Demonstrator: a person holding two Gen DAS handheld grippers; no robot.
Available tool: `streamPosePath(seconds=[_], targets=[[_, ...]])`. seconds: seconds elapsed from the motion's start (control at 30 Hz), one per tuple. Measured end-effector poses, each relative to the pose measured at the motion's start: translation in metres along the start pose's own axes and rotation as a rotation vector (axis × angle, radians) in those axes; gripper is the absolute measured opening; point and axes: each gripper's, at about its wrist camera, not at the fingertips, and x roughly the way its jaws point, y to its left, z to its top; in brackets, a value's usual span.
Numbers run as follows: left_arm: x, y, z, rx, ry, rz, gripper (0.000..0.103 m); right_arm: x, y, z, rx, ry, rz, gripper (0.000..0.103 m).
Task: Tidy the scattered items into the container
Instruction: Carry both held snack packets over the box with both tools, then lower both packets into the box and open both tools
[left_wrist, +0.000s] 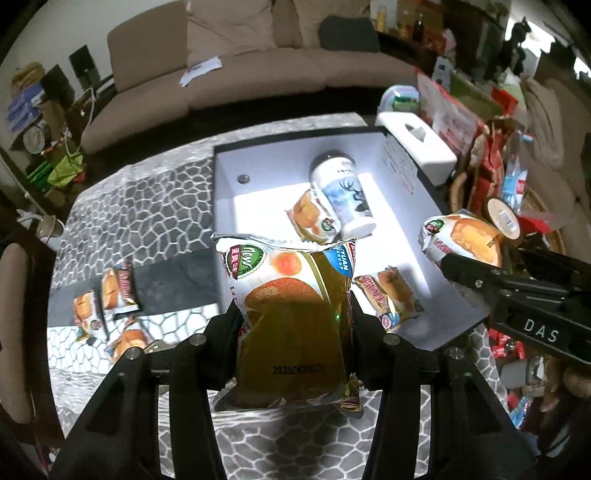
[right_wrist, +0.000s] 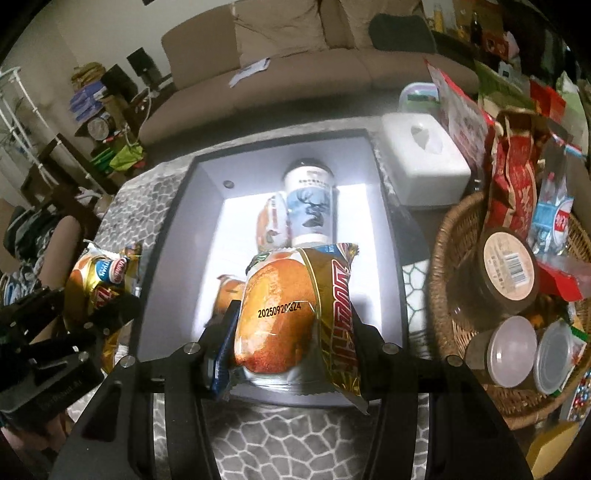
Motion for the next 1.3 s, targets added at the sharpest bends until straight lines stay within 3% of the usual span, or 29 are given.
streamPosePath(seconds=[0.7,1.3], targets=[[0.098,-0.018,0.001,0.012,0.129,0.0,0.047,0.07,-0.021,0.001,0.013,0.064,0.001,0.053],[0.114,-0.013,-0.002,0.009,0.153,0.028,0.047,0.083,-0.013,0.0,-0.005,0.07,-0.014,0.053]])
